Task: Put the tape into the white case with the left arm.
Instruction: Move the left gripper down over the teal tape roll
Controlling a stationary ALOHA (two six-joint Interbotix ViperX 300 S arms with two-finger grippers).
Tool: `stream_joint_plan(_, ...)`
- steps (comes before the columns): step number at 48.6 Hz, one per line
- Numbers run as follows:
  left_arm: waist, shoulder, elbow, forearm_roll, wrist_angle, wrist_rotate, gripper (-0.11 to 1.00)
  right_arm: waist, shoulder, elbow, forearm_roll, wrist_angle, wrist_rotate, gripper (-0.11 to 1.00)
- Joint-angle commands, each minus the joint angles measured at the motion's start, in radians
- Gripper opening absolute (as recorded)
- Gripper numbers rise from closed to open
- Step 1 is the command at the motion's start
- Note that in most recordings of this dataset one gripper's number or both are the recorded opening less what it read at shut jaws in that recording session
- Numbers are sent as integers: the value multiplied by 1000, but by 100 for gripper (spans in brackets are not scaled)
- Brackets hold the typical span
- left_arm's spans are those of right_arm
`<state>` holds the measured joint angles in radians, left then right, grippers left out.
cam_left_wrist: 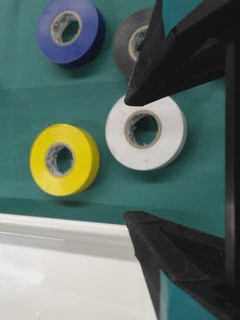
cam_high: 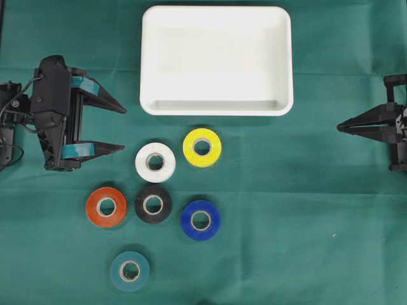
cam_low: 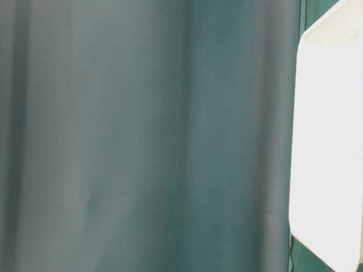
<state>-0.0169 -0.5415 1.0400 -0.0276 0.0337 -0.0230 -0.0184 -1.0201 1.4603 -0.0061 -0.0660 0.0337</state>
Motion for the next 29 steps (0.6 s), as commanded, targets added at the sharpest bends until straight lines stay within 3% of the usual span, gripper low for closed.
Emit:
stream_joint_plan(1,-3,-3,-23,2,-3,-5,98,0,5,-9,0,-5,2,-9)
stream_joint_plan(29,-186,-2,-15,0,-8,3,98,0,5,-8,-2,-6,3,-9)
